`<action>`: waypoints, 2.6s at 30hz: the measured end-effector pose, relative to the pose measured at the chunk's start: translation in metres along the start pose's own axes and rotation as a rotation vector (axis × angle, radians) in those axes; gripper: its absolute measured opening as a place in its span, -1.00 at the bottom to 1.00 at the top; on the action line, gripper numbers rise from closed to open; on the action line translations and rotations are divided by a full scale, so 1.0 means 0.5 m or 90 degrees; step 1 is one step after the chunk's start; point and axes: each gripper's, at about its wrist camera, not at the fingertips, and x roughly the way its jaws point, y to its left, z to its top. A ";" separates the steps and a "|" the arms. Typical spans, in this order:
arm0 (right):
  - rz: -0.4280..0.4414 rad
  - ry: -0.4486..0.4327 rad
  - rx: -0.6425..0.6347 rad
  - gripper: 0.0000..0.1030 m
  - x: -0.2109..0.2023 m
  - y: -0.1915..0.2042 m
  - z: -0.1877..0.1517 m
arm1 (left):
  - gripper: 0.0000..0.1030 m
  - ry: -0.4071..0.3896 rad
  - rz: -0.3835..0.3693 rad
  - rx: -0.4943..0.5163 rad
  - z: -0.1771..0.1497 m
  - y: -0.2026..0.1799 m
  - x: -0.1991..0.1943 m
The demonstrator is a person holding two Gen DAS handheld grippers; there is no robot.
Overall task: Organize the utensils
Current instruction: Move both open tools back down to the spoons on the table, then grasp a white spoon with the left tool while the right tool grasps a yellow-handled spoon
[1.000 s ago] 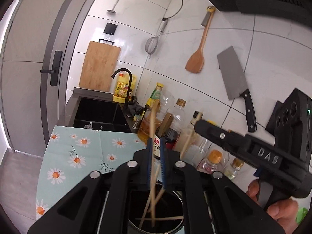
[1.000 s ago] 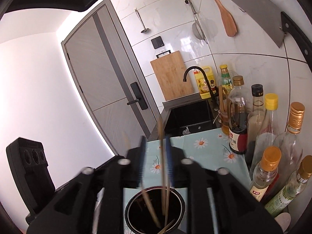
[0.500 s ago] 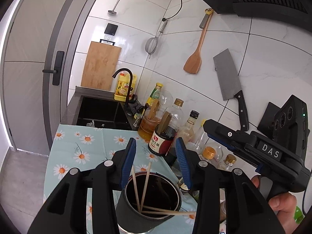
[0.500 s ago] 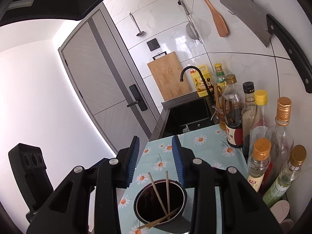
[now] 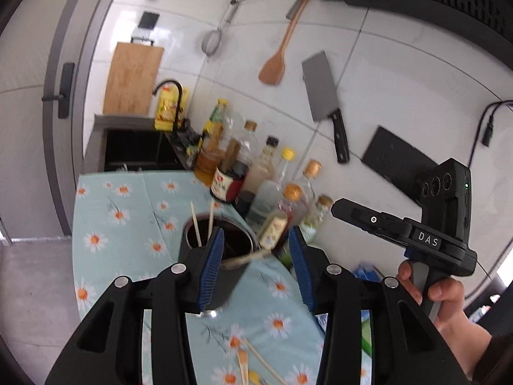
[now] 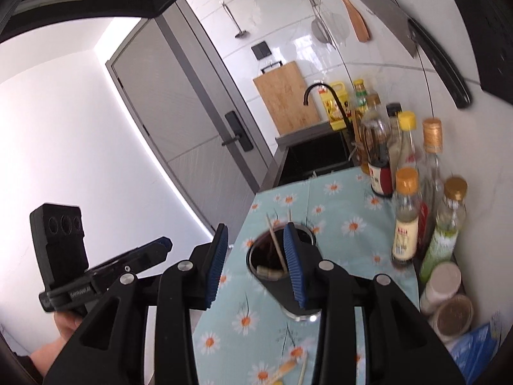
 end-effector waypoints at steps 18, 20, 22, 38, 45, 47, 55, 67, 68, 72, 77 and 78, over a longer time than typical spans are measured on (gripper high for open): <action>0.005 0.275 0.113 -0.26 -0.015 -0.059 -0.311 | -0.25 0.369 -0.139 -0.155 -0.334 0.101 0.128; 0.020 0.302 0.138 -0.26 -0.017 -0.068 -0.350 | -0.25 0.401 -0.157 -0.176 -0.364 0.107 0.148; 0.031 0.329 0.167 -0.26 -0.016 -0.079 -0.383 | -0.25 0.417 -0.168 -0.198 -0.380 0.118 0.163; 0.089 0.399 0.289 -0.26 -0.025 -0.103 -0.482 | -0.25 0.536 -0.225 -0.219 -0.404 0.140 0.272; 0.093 0.411 0.298 -0.26 -0.022 -0.111 -0.492 | -0.42 0.555 -0.273 -0.241 -0.404 0.156 0.296; 0.098 0.416 0.303 -0.26 -0.018 -0.115 -0.492 | -0.57 0.558 -0.274 -0.231 -0.404 0.159 0.300; 0.116 0.465 0.331 -0.27 0.062 -0.131 -0.485 | -0.88 0.548 -0.267 -0.202 -0.406 0.167 0.298; 0.125 0.541 0.275 -0.45 0.152 -0.114 -0.488 | -0.94 0.478 -0.280 -0.246 -0.387 0.194 0.248; 0.127 0.547 0.271 -0.54 0.162 -0.112 -0.488 | -0.94 0.470 -0.280 -0.247 -0.383 0.193 0.241; 0.120 0.564 0.251 -0.84 0.187 -0.113 -0.486 | -0.94 0.438 -0.283 -0.258 -0.370 0.192 0.210; 0.131 0.567 0.240 -0.85 0.201 -0.115 -0.483 | -0.94 0.393 -0.283 -0.273 -0.361 0.188 0.167; 0.131 0.565 0.238 -0.85 0.197 -0.117 -0.482 | -0.94 0.385 -0.283 -0.276 -0.359 0.188 0.160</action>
